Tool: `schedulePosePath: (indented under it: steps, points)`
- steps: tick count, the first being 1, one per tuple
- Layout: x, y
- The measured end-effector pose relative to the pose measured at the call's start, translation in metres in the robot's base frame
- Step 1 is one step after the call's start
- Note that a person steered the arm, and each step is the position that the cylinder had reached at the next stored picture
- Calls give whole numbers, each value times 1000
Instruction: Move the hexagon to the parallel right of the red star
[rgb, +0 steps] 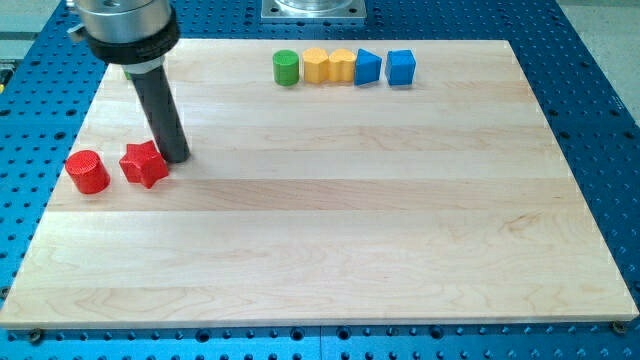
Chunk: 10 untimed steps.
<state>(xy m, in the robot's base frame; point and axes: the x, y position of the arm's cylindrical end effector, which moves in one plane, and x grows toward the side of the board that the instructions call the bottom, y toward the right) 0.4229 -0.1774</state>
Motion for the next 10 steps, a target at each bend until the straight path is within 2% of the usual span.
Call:
schedulePosePath:
  steps: [1,2,4,5,6,7,8,9,10]
  points:
    - [12,-16]
    - [-10,-2]
    - [-175,56]
    - [-215,102]
    - [-206,174]
    - [-192,196]
    - [-135,178]
    - [-101,157]
    - [-146,153]
